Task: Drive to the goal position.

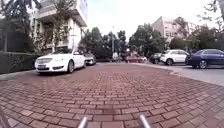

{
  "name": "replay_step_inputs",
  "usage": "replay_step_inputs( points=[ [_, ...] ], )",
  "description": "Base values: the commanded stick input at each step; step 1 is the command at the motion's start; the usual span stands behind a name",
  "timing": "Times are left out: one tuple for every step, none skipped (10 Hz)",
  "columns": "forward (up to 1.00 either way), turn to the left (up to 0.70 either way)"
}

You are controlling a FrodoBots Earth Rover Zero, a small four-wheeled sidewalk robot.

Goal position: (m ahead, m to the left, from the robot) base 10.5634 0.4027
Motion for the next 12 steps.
replay_step_inputs(
  points=[
    [0.00,0.36],
    [0.00,0.34],
    [0.00,0.33],
    [0.00,0.31],
    [0.00,0.27],
    [0.00,0.28],
    [0.00,0.31],
    [0.00,0.32],
    [0.00,0.33],
    [0.00,0.34],
    [0.00,0.45],
    [0.00,0.45]
  ],
)
